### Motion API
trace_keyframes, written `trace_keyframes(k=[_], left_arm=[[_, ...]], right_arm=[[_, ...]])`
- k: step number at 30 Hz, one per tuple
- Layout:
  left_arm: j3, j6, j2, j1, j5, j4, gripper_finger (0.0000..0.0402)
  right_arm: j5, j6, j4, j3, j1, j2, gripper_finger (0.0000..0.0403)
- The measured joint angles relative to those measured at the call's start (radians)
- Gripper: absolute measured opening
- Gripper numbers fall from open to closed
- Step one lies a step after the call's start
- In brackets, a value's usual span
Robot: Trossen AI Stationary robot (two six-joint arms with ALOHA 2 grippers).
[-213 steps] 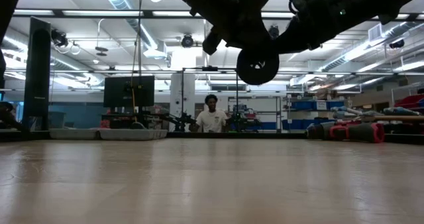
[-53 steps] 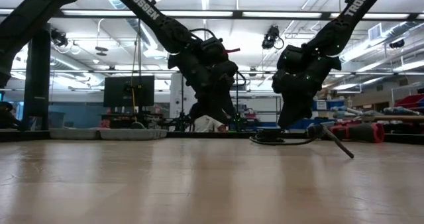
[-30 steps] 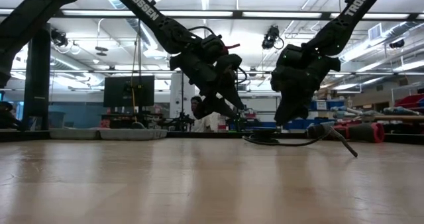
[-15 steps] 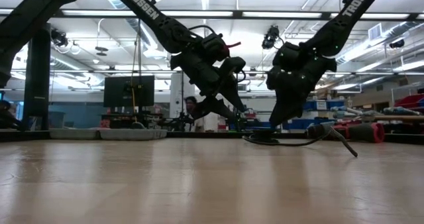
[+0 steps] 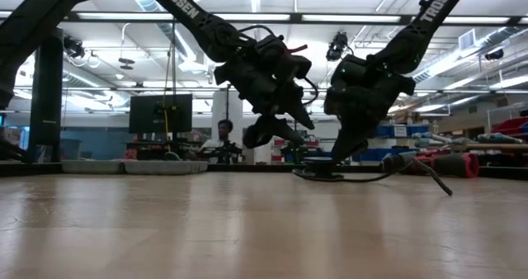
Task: Coil cords
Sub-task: Coil the black wire on the spool
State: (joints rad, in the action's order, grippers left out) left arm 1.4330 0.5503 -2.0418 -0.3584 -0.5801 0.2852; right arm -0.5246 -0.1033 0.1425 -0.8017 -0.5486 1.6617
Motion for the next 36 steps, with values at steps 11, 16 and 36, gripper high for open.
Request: trace_keyframes(k=[11, 16, 36], left_arm=[[0.0, -0.024, 0.0, 0.02, 0.059, 0.134, 0.0156], [0.0, -0.048, 0.0, 0.033, 0.1, 0.13, 0.0156], [0.0, -0.049, -0.029, 0.068, 0.11, 0.117, 0.0156]], right_arm=[[0.0, -0.037, -0.02, 0.0, 0.083, 0.002, 0.0127], [0.061, -0.045, -0.035, 0.0, 0.079, -0.001, 0.0127], [-0.188, 0.171, 0.067, 0.053, -0.004, -0.032, 0.013]])
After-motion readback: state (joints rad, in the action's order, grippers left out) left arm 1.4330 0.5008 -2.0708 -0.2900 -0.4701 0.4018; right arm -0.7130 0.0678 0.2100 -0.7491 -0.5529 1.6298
